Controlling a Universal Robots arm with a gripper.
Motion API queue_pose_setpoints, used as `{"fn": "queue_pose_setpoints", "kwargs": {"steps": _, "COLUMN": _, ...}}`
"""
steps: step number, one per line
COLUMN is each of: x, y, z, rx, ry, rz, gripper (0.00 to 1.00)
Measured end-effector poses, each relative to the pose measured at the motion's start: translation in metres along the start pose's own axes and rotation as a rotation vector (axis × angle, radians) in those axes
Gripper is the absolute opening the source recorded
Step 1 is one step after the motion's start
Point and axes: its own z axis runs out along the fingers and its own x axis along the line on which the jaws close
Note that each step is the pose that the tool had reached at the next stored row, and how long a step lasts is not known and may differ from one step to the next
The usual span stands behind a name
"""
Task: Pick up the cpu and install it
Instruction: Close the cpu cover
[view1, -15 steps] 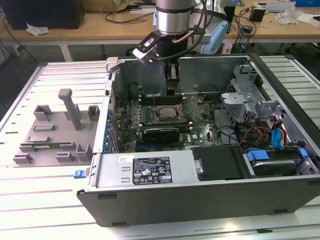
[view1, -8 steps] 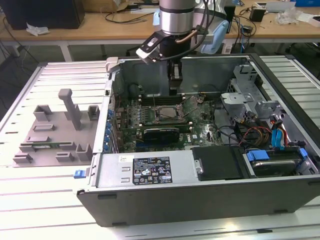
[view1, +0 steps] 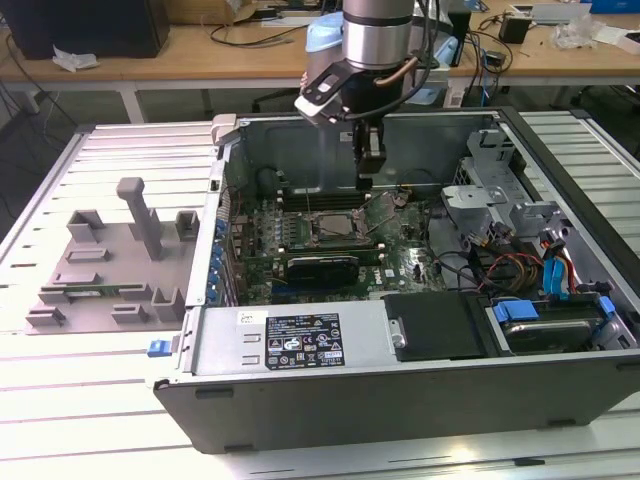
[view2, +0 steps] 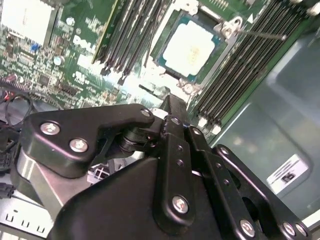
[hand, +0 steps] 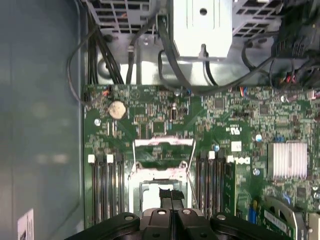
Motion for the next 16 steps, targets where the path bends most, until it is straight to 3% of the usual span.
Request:
{"fn": "queue_pose_setpoints", "kwargs": {"steps": 8, "x": 0.0002, "y": 0.0247, "z": 0.0001, "rx": -0.0001, "ry": 0.0001, "rz": 0.0, "gripper": 0.11}}
{"fn": "queue_pose_setpoints", "kwargs": {"steps": 16, "x": 0.0004, "y": 0.0433, "z": 0.0001, "rx": 0.0, "ry": 0.0001, "rz": 0.0, "gripper": 0.11}}
